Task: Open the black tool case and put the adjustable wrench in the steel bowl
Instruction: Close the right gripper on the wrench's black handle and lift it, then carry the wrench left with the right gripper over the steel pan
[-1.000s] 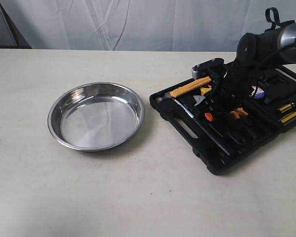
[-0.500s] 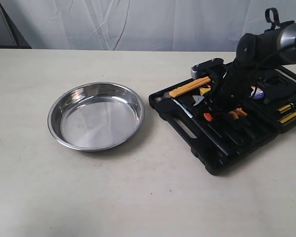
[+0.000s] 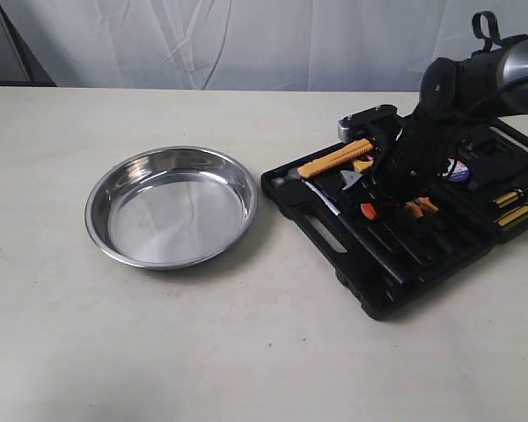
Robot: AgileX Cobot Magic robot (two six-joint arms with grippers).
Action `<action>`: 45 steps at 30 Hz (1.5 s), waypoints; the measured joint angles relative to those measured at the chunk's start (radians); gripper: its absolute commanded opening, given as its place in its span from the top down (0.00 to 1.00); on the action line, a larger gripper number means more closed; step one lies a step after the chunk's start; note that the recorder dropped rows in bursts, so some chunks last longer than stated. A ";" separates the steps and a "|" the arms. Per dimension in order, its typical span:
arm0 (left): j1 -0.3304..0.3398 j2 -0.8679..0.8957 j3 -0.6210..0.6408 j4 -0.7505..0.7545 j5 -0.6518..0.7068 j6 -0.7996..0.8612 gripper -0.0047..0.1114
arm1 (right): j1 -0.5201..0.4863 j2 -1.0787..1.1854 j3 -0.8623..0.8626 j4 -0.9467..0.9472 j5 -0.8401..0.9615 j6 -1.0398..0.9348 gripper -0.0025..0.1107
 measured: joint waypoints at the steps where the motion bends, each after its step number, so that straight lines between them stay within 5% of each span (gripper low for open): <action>1: 0.000 0.000 0.000 0.000 0.000 0.000 0.96 | 0.000 -0.006 0.002 0.000 -0.004 0.004 0.98; 27: 0.000 0.000 0.000 0.000 0.000 0.000 0.96 | 0.055 -0.166 -0.031 0.077 0.013 0.045 0.98; 45: 0.000 0.000 0.000 0.000 0.000 0.000 0.96 | 0.314 0.241 -0.784 0.202 0.278 0.045 0.98</action>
